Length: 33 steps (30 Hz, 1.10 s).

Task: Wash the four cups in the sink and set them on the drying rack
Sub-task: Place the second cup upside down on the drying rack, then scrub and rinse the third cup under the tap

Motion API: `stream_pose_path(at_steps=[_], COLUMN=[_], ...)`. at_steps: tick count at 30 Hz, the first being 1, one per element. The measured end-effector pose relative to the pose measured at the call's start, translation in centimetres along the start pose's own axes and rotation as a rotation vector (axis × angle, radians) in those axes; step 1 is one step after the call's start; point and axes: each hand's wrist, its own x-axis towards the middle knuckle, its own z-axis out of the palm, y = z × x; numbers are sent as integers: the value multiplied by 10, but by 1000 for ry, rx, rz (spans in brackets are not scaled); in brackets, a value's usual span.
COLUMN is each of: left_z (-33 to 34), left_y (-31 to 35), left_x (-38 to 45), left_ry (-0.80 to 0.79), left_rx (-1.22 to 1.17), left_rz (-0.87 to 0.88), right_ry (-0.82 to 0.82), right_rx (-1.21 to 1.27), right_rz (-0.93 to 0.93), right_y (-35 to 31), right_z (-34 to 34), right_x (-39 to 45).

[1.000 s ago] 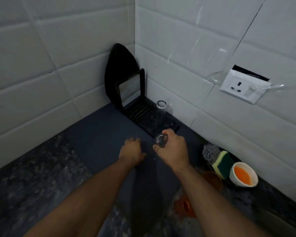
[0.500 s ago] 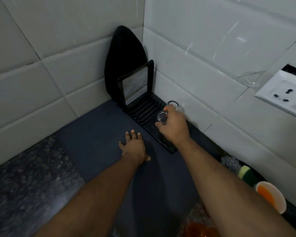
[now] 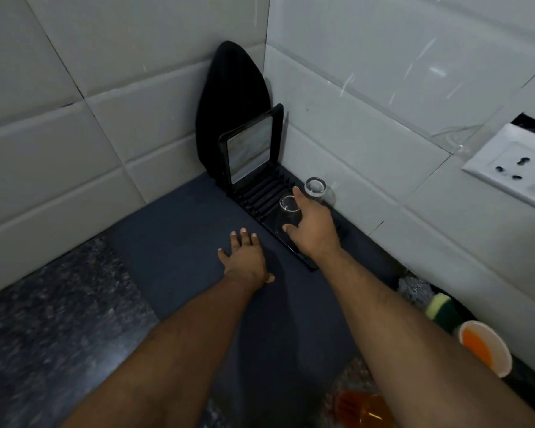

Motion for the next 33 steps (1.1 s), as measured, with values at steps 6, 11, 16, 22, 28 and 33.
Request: stream_pose_path(at_steps=[6, 11, 16, 22, 28, 33], left_z=[20, 68, 110, 152, 157, 159], left_y=[12, 32, 47, 51, 66, 105], left_x=[-45, -116, -191, -233, -260, -283], left_ry=[209, 227, 111, 47, 59, 99], left_rx=[195, -50, -148, -106, -51, 8], left_rz=[73, 201, 295, 317, 294, 283], right_ry=[-32, -99, -155, -292, -35, 122], right_rx=[-25, -183, -120, -272, -92, 97], right_rz=[28, 81, 115, 32, 114, 296], right_y=[-4, 8, 26, 47, 72, 107], right_z=[-38, -86, -108, -100, -86, -111], right_x=[-87, -185, -279, -326, -363, -423])
